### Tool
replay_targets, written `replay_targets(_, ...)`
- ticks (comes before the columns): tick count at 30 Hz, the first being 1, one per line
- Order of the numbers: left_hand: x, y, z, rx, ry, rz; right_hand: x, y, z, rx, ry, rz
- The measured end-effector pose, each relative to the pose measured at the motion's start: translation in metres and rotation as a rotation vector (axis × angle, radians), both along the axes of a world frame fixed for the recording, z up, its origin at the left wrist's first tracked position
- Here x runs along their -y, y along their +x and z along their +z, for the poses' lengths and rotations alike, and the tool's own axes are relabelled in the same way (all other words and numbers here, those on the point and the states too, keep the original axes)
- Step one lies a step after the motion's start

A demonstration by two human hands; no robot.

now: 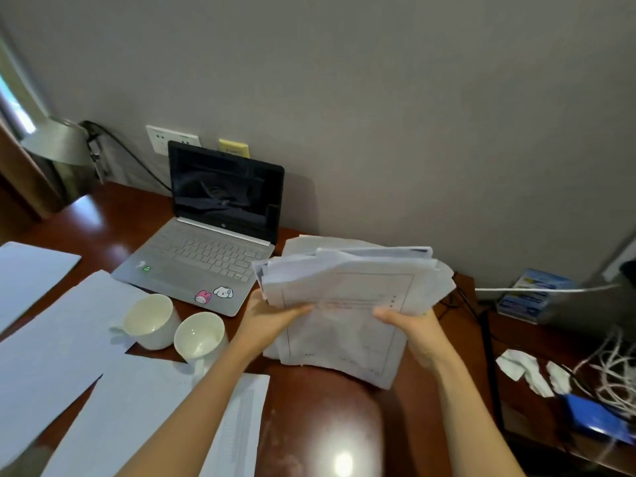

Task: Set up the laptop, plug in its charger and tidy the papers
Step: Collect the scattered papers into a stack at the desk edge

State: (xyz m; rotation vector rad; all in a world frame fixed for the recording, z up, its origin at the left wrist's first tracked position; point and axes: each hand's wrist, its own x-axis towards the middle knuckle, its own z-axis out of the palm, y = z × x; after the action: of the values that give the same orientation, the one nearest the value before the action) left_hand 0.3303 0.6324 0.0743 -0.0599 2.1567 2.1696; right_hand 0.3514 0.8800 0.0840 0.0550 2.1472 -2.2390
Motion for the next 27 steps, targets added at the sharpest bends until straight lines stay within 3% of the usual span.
replay_targets(5,0.001,0.009,0.006,-0.149,0.001,0.002,-0.003,0.013,0.006,-0.108,-0.077,-0.014)
replay_targets(11,0.013,0.014,0.009,-0.124,0.031,0.063,-0.003,0.029,0.008,-0.021,-0.07,-0.016)
replay_targets(14,0.02,0.017,0.007,-0.081,-0.024,-0.041,0.007,0.032,0.008,-0.01,-0.034,-0.073)
replay_targets(16,0.017,0.021,0.007,-0.092,-0.089,-0.047,0.021,0.033,0.009,-0.042,-0.002,-0.102)
replay_targets(22,0.021,0.03,0.033,-0.221,0.011,0.028,0.026,0.041,0.039,-0.201,-0.016,-0.061)
replay_targets(27,0.035,0.041,0.028,-0.225,0.038,-0.017,0.028,0.061,0.032,-0.094,0.026,-0.025)
